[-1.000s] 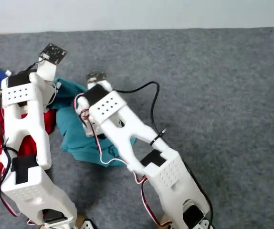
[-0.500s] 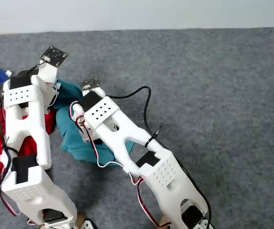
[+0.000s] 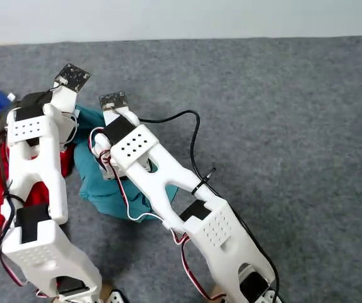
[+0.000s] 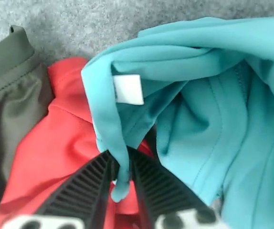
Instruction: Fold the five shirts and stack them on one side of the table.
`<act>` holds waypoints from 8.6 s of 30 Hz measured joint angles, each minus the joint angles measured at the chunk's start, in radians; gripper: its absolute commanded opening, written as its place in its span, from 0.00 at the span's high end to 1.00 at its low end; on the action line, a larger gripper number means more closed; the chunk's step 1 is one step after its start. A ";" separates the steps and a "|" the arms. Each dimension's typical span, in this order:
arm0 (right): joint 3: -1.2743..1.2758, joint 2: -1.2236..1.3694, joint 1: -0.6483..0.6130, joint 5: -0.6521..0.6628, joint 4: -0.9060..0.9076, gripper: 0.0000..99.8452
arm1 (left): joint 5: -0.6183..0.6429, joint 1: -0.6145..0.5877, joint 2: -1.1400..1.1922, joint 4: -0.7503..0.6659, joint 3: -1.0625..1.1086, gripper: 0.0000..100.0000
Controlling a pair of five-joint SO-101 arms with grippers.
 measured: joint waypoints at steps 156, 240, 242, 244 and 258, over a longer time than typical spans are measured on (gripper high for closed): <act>-0.377 -0.261 0.437 0.239 0.091 0.99 | 0.000 0.048 -0.416 0.190 -0.100 1.00; -0.279 -1.419 1.102 0.845 -0.149 0.99 | 0.000 0.381 -1.306 0.235 0.011 1.00; -0.201 -1.415 1.102 0.845 -0.149 0.99 | 0.000 0.381 -1.306 0.269 0.057 1.00; -0.126 -1.413 1.102 0.822 -0.149 0.99 | 0.000 0.381 -1.306 0.284 0.124 1.00; 0.870 -1.390 1.100 0.694 -0.651 0.99 | 0.000 0.384 -1.293 -0.428 0.895 1.00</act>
